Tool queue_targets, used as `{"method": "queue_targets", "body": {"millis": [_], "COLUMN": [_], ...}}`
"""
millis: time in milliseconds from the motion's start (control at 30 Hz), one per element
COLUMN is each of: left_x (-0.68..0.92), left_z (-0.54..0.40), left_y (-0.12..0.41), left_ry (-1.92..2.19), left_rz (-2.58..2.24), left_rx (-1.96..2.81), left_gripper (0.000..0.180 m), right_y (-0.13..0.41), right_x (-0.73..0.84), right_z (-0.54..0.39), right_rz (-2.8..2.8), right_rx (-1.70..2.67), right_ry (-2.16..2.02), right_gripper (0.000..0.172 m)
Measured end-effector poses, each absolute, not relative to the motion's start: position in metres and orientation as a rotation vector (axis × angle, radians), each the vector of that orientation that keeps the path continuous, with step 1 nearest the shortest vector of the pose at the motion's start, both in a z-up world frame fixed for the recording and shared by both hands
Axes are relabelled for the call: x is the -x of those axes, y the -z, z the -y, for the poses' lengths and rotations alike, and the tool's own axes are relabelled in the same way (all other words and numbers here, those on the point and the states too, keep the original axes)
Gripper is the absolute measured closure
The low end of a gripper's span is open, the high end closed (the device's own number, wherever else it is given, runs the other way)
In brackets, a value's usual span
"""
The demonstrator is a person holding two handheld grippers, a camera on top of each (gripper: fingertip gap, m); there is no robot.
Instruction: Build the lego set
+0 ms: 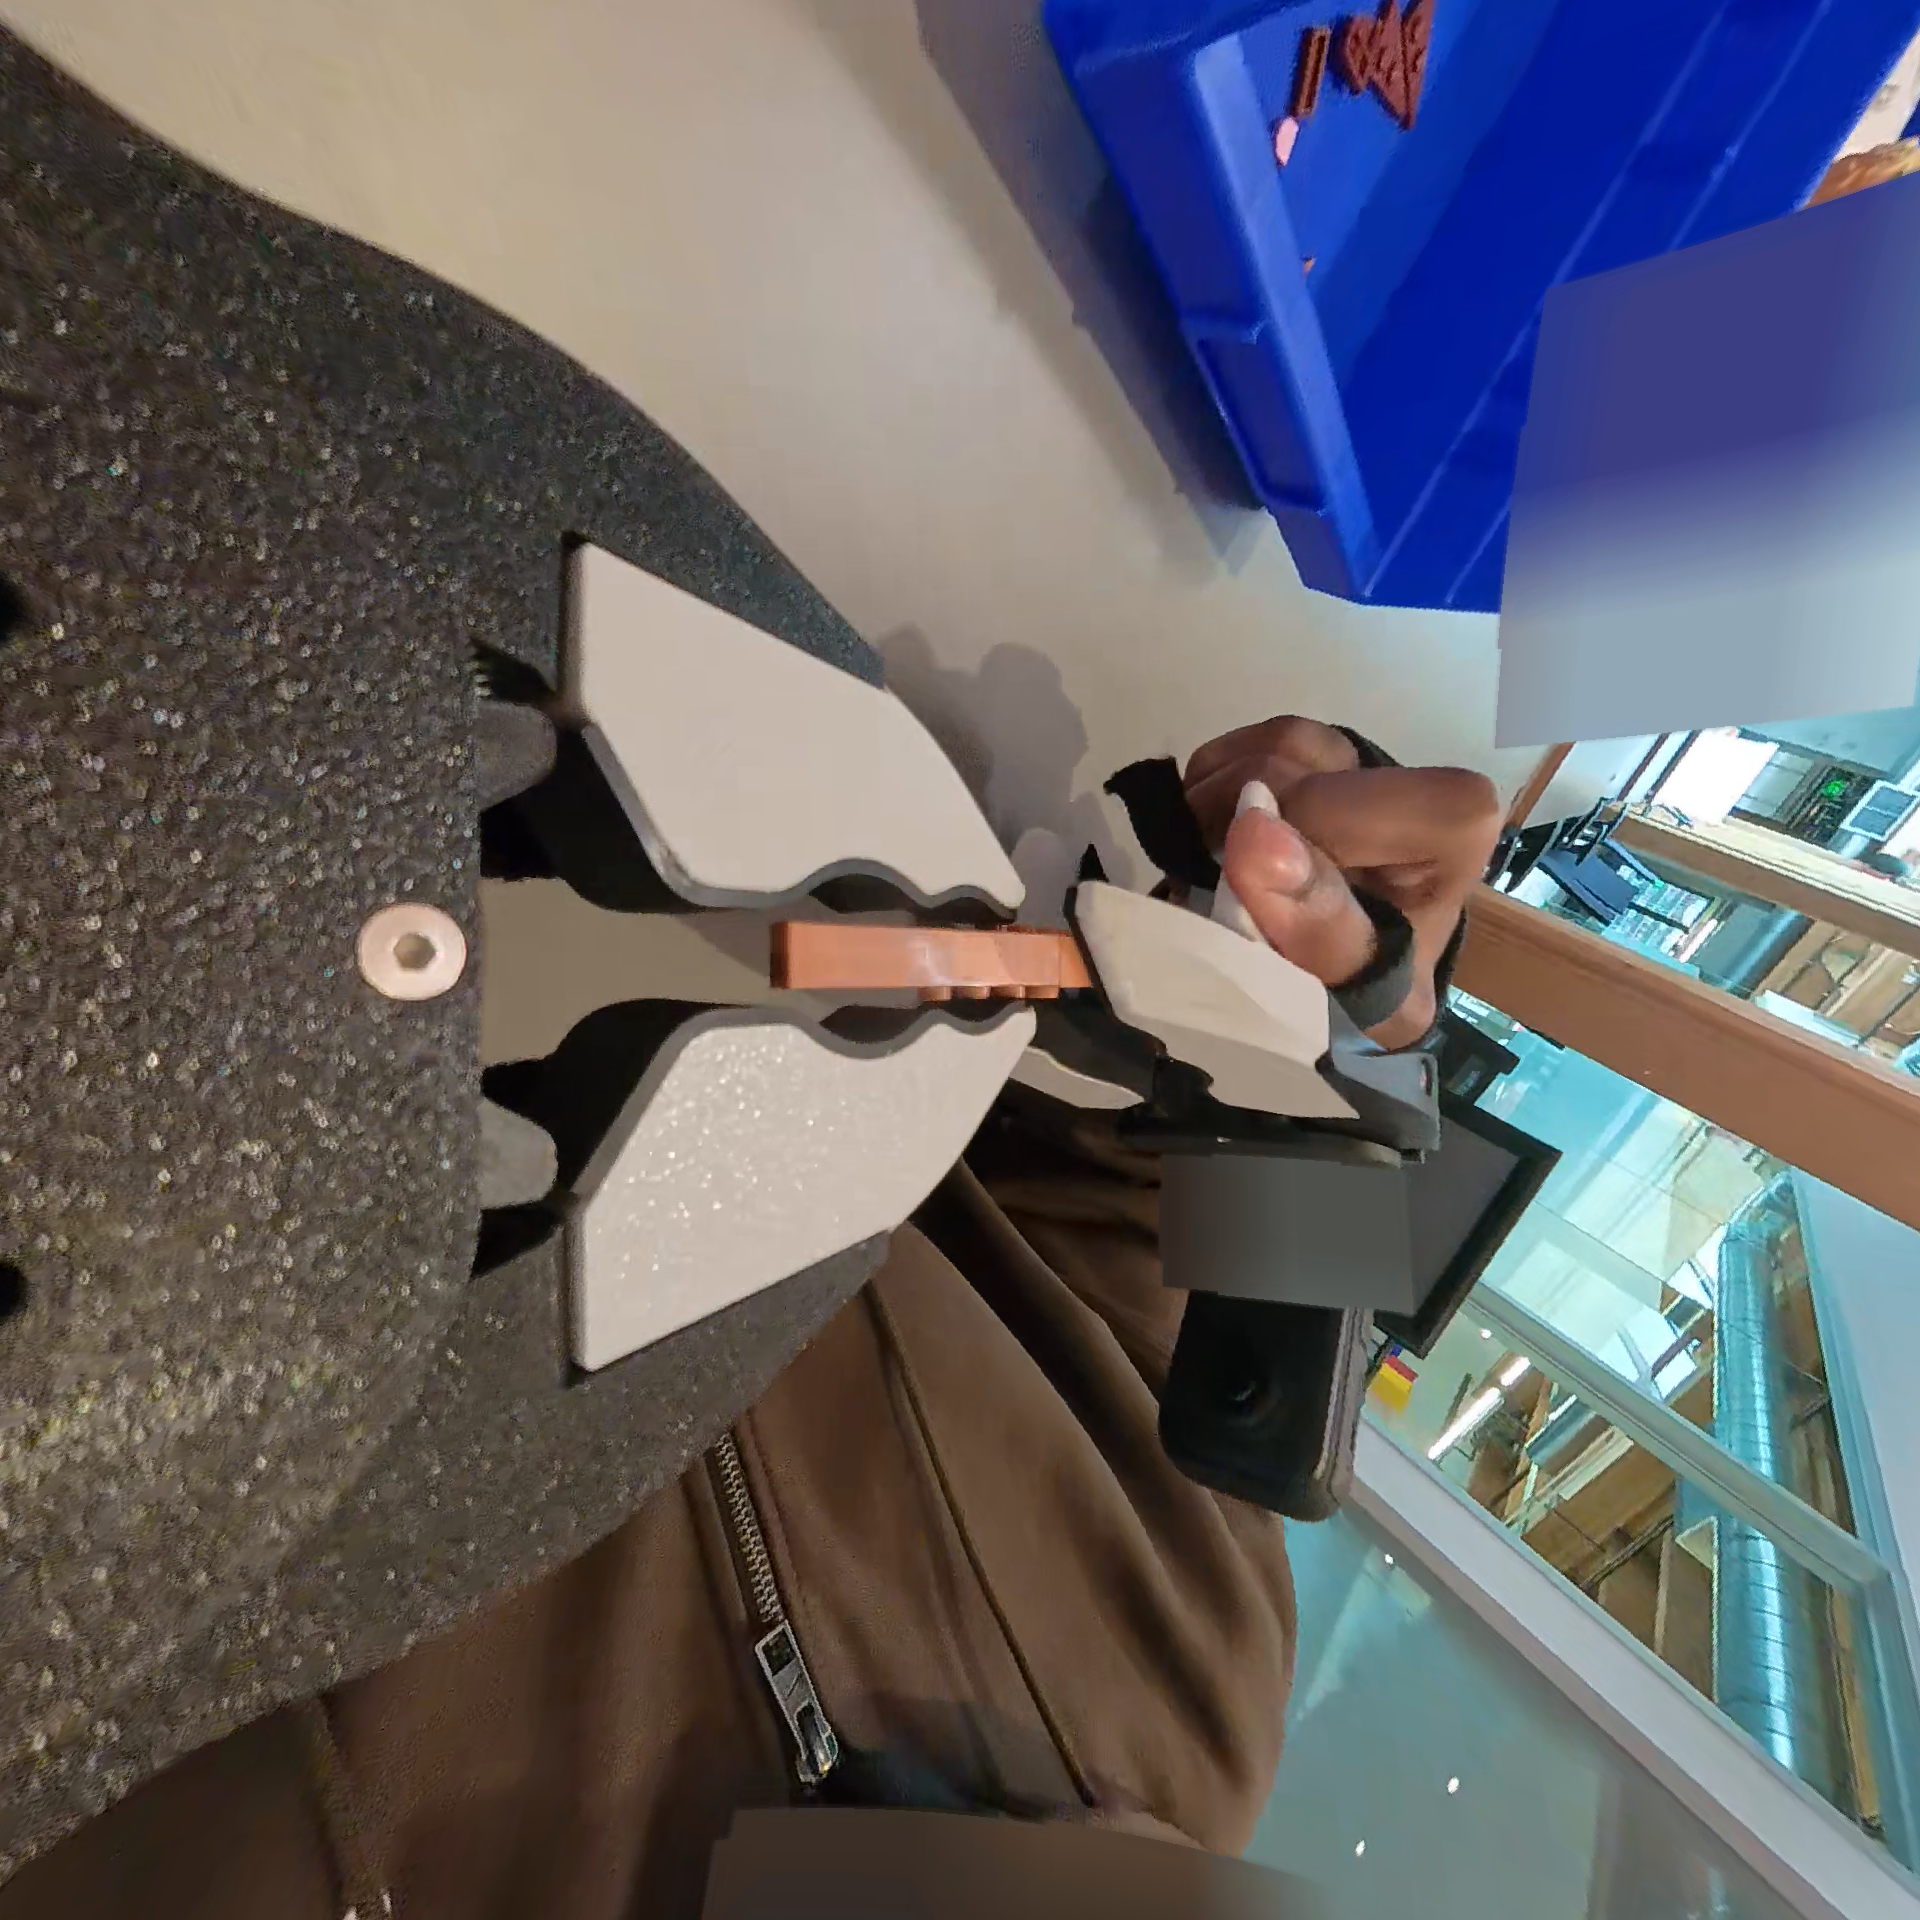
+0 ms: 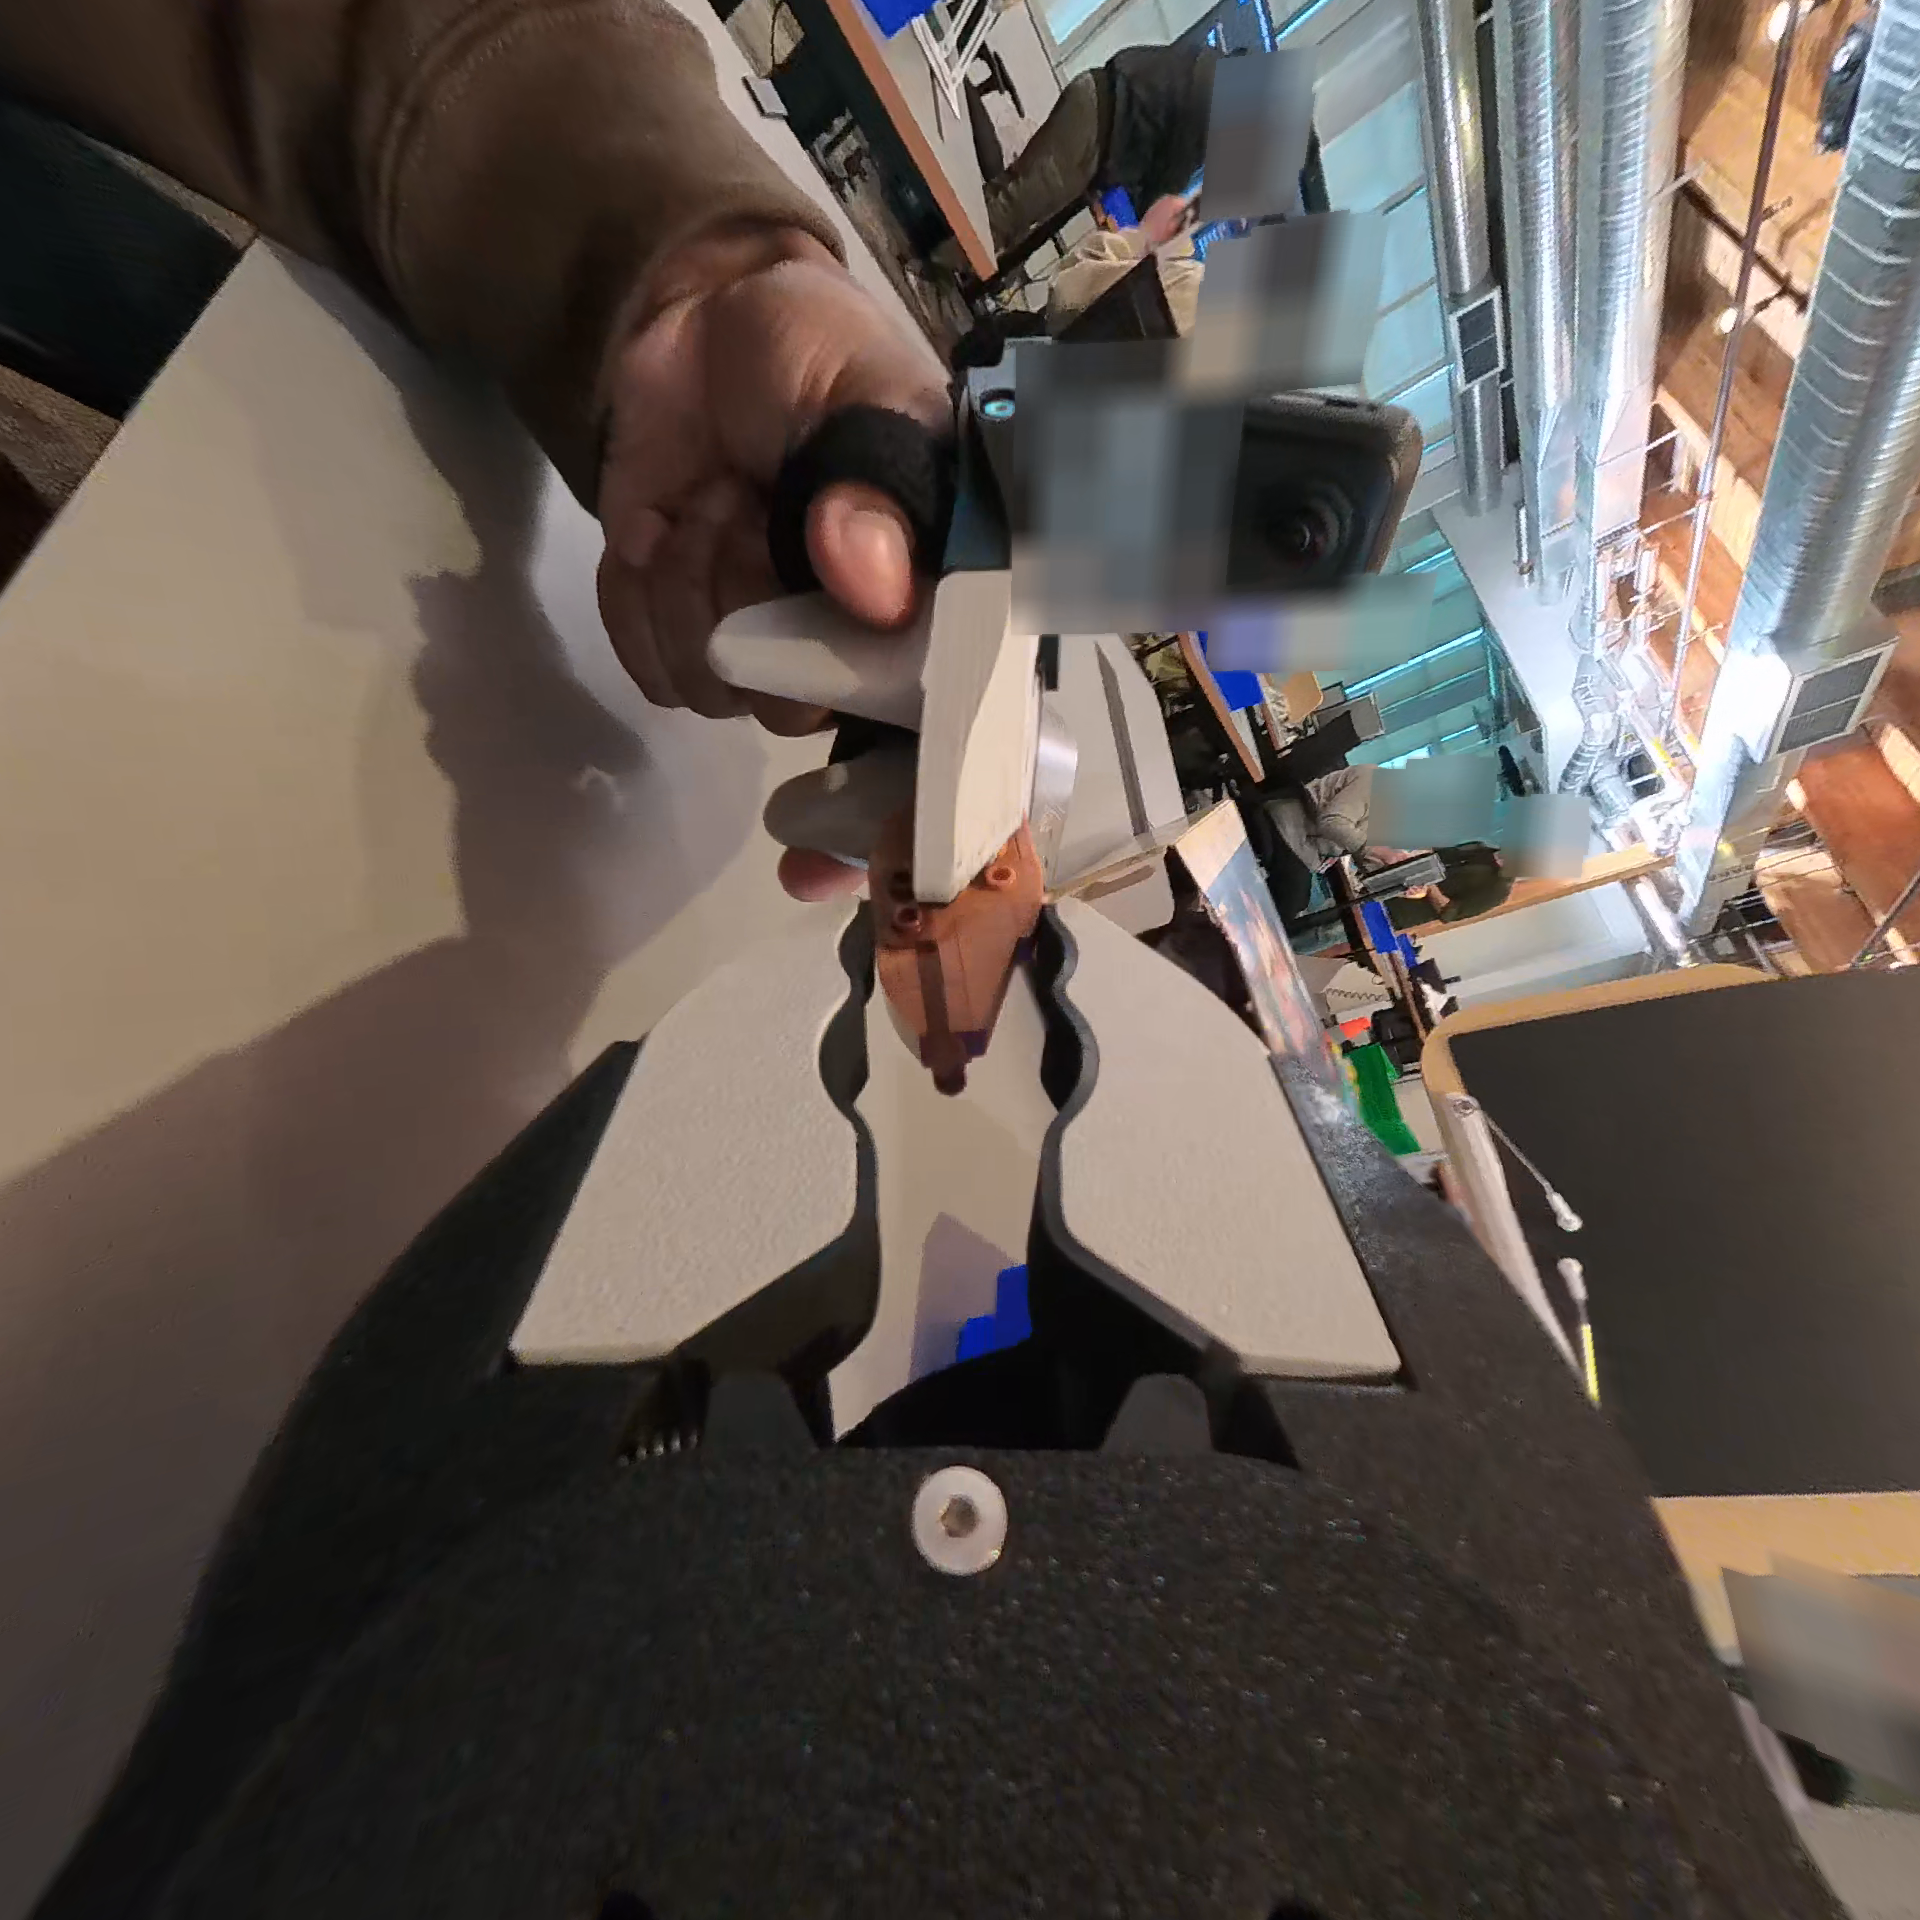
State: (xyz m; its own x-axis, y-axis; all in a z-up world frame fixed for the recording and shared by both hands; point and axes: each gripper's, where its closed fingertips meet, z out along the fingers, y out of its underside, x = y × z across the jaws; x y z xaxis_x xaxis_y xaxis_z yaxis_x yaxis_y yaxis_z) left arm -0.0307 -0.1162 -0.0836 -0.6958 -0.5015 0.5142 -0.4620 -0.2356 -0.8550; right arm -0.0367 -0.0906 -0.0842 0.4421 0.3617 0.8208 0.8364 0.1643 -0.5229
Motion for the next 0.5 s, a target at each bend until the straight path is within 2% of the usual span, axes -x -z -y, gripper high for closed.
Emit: {"method": "queue_targets", "body": {"millis": [300, 400, 500], "left_x": [0.021, 0.013, 0.011], "left_z": [0.108, 0.096, 0.09], "left_y": [0.104, 0.124, 0.14], "left_ry": [1.948, 1.662, 1.426], "left_rz": [-1.968, -2.018, -2.102], "left_rx": [1.313, 1.324, 1.255], "left_gripper": [0.168, 0.168, 0.167], "right_y": [0.105, 0.114, 0.126], "right_x": [0.026, 0.022, 0.011], "right_z": [0.084, 0.086, 0.085], "right_rz": [1.115, 1.144, 1.157], "right_rx": [1.539, 1.545, 1.612], "right_ry": [0.463, 0.491, 0.52], "right_gripper": [0.142, 0.129, 0.129]}}
